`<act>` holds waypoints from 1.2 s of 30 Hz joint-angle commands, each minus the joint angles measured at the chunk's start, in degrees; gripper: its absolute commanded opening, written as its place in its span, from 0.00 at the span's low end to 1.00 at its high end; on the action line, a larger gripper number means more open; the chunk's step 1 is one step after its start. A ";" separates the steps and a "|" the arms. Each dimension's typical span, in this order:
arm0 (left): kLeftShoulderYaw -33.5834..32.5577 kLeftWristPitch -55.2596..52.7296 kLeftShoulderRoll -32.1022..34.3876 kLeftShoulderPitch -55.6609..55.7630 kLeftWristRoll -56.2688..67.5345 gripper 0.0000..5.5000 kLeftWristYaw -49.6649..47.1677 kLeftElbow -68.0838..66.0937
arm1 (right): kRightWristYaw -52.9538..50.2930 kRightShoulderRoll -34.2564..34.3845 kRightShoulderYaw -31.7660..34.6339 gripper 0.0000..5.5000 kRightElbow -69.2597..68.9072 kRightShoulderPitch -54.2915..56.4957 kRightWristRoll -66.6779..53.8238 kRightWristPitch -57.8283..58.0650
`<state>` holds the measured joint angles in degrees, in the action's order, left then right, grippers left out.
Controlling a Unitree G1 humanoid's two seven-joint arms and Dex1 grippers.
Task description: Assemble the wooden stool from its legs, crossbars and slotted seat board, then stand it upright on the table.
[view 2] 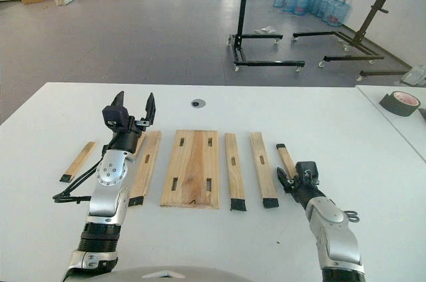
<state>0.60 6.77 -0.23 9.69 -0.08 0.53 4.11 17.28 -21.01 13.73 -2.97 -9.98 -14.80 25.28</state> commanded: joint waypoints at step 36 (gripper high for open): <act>-15.18 -50.63 0.16 6.63 70.86 0.74 23.55 -1.30 | 16.48 6.24 -26.16 0.23 -6.97 23.03 1.28 -14.49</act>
<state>-15.02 -43.40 -0.71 16.25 71.12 24.13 2.27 32.79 -13.99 -11.46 -9.67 14.10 -14.43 11.09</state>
